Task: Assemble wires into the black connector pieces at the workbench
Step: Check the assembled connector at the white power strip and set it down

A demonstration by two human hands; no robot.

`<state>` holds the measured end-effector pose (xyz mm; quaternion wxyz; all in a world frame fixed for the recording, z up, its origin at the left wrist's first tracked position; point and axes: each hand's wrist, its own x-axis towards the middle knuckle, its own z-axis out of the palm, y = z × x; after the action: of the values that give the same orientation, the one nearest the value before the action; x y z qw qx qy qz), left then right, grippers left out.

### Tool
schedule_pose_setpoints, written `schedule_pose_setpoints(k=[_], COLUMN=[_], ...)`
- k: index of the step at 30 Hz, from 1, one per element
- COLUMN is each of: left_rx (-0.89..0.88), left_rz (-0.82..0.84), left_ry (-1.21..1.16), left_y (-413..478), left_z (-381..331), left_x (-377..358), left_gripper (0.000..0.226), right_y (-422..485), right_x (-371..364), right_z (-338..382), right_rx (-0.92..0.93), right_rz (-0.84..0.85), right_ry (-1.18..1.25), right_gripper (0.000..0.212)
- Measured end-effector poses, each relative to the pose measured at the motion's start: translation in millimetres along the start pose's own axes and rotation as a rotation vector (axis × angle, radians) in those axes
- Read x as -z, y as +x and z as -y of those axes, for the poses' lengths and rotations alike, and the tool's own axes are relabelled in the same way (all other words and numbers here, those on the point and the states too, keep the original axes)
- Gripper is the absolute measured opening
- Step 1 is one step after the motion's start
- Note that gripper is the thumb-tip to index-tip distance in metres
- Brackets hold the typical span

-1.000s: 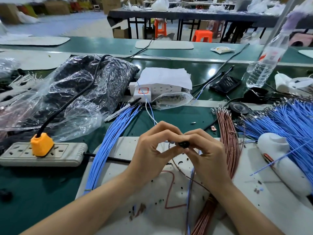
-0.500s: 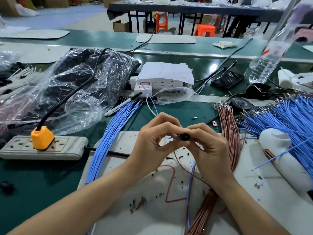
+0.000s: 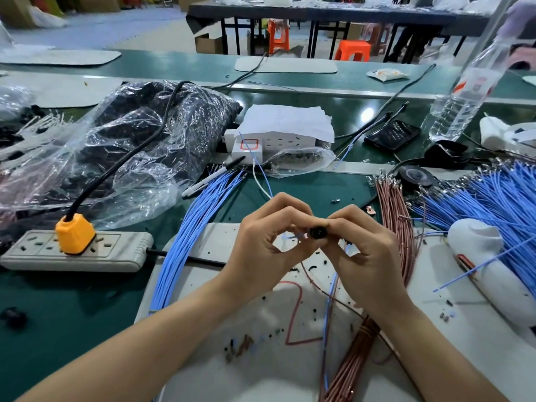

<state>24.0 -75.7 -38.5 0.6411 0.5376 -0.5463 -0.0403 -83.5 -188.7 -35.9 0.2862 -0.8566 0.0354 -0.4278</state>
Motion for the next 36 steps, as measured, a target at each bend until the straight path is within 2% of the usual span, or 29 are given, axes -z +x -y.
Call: schedule_pose_setpoints(k=[6,16,24,29,33,36], left_rx=[-0.004,0.04,0.052,0.039,0.112,0.085], left_rz=[-0.029,-0.042,-0.058,-0.028,-0.054,-0.019], left_ry=[0.028,0.011,0.021,0.017,-0.017,0.03], left_y=[-2,-1,-2,-2,-1,0], left_z=[0,1,-2,-3,0,3], left_x=[3,4,3,0,3,4], left_gripper=[0.013,0.015,0.013,0.016,0.016,0.018], right_y=[2,0,-5,-4,-3,-4], right_x=[0,-8,-12,-11,-13,-12], right_z=[-3,-3,5,8,8,4], right_rx=[0.045,-0.035,-0.108,-0.132,-0.161,-0.169], right_rz=[0.047,0.095,0.048,0.021,0.047,0.065], right_ry=[-0.128,0.035,0.164,0.191,0.158,0.126], right_gripper=[0.008,0.018,0.012,0.013,0.011,0.009])
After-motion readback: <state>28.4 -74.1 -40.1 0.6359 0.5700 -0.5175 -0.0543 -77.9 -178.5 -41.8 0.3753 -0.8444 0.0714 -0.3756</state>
